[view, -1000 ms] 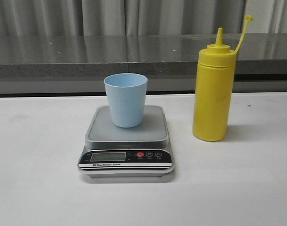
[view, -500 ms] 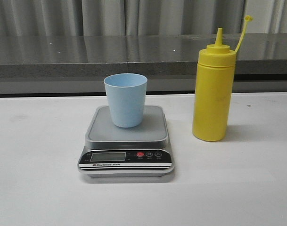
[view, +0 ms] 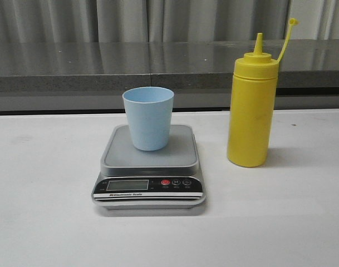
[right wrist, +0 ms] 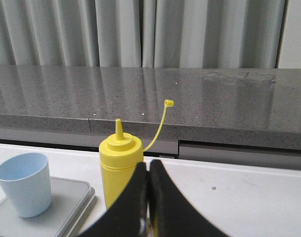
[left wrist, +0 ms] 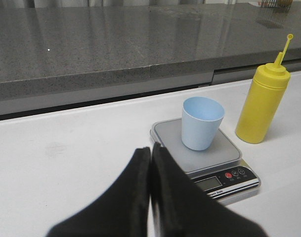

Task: Pour seasoning into cup on scale with both arms

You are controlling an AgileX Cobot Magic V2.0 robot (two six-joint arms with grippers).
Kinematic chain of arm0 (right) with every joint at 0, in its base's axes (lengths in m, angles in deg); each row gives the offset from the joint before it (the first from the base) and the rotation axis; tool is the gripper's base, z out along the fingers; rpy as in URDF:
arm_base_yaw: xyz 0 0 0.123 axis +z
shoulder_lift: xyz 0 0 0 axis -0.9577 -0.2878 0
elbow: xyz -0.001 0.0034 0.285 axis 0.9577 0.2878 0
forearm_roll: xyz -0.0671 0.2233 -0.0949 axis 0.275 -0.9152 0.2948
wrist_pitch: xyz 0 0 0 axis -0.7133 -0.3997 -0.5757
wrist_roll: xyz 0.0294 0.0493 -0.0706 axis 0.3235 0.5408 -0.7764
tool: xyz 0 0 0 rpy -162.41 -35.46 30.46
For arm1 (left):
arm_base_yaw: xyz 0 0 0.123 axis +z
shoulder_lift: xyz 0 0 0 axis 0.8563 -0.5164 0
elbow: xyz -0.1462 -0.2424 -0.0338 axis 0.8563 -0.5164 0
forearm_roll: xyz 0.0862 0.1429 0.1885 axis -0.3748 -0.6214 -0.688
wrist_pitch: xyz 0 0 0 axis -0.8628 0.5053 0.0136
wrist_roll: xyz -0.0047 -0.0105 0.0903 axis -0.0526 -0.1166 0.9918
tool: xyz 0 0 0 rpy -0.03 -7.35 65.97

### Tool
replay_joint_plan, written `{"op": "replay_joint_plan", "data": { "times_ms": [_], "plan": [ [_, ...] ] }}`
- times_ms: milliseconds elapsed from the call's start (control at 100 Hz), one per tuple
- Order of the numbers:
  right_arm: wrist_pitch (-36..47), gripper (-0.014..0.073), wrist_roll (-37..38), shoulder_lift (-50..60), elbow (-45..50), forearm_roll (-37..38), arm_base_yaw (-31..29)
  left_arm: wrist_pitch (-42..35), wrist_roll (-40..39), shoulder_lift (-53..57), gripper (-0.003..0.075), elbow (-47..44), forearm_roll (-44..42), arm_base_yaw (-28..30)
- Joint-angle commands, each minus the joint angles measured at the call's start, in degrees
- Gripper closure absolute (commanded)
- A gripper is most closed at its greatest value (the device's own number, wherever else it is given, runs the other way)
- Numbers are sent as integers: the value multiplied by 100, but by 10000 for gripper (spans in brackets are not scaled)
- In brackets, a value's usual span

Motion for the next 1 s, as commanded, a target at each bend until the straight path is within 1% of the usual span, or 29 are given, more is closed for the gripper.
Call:
{"op": "replay_joint_plan", "data": {
  "times_ms": [0,80,140,400,460,500,730,900,990],
  "plan": [
    [748,652,-58,97,44,-79,-115,-463,-50,-42,741,151,88,8],
    [1191,652,-34,222,327,-61,-357,-463,-50,-42,741,151,88,8],
    [1310,652,84,426,542,32,-537,-463,-50,-42,741,151,88,8],
    [959,652,516,1444,1083,265,-1129,-463,-50,-42,741,151,88,8],
    [922,652,516,1610,1224,265,-1166,-463,-50,-42,741,151,88,8],
    [576,652,516,1737,1210,270,-1173,-463,-50,-42,741,151,88,8],
    [-414,652,516,2550,1215,422,-1180,-463,-50,-42,741,151,88,8],
    [-442,652,526,2531,1215,442,-1180,-463,-50,-57,741,151,88,8],
    [-303,652,526,2531,1209,414,-1180,-455,-50,-57,741,151,88,8]
  ]
}}
